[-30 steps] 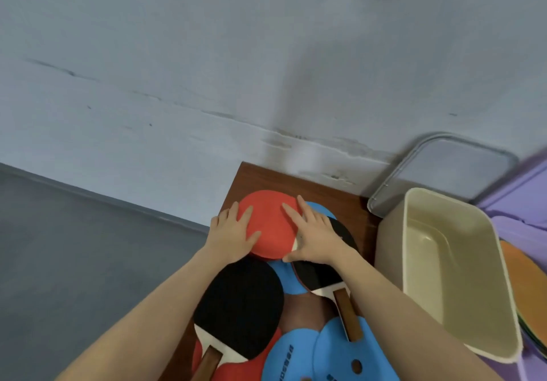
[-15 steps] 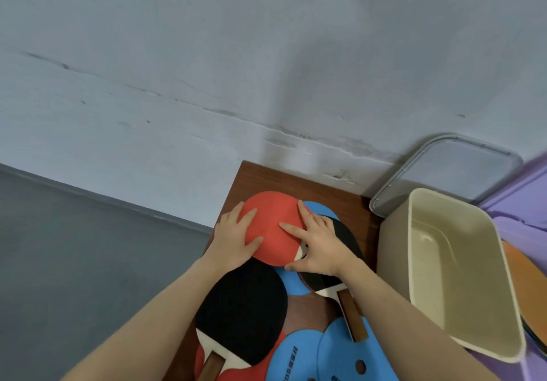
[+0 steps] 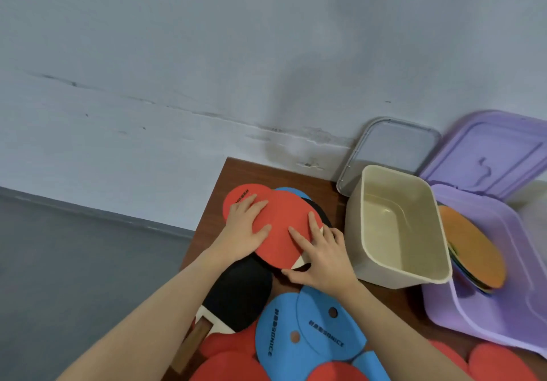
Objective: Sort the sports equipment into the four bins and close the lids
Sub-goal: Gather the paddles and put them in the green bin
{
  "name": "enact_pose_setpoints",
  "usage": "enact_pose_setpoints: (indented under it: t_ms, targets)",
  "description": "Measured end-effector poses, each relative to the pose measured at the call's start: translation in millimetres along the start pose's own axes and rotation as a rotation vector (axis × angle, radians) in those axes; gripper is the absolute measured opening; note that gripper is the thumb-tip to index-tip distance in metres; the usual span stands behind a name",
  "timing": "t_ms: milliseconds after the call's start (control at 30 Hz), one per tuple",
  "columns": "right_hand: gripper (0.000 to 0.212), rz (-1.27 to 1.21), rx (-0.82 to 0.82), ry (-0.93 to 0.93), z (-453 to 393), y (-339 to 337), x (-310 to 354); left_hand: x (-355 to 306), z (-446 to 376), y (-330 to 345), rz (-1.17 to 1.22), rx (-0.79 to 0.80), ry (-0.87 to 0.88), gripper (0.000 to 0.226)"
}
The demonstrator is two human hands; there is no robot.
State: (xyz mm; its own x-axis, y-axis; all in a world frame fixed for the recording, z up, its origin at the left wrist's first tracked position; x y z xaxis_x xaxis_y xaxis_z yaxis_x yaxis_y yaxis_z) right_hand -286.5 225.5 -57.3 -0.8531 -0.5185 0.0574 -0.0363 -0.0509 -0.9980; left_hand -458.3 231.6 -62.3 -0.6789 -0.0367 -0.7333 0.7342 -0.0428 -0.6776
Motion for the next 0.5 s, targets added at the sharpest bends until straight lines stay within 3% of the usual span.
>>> enact_pose_setpoints:
  t_ms: [167, 333, 500]
  targets:
    - [0.082, -0.016, 0.030, 0.031, 45, 17, 4, -2, 39, 25, -0.139, 0.069, 0.003, 0.055]
    - [0.080, -0.035, 0.095, 0.122, 78, 42, 0, 37, 98, 40, -0.370, 0.060, -0.149, 0.091]
    - [0.081, -0.040, 0.099, 0.151, 89, 54, 1, 72, 141, 52, -0.594, 0.254, -0.308, 0.109]
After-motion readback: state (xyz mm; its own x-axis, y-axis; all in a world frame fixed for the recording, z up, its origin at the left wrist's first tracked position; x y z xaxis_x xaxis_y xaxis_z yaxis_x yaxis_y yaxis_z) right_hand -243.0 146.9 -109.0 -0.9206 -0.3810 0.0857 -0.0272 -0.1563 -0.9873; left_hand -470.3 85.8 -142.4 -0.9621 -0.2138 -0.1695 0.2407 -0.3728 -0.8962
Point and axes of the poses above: each hand's wrist, its own z-axis away from the middle knuckle, its own y-axis out of the palm, x = y × z, the point moved 8 cm from there along -z, towards the middle knuckle, and after that the axes turned 2 degrees about y, right-handed, at the moved point
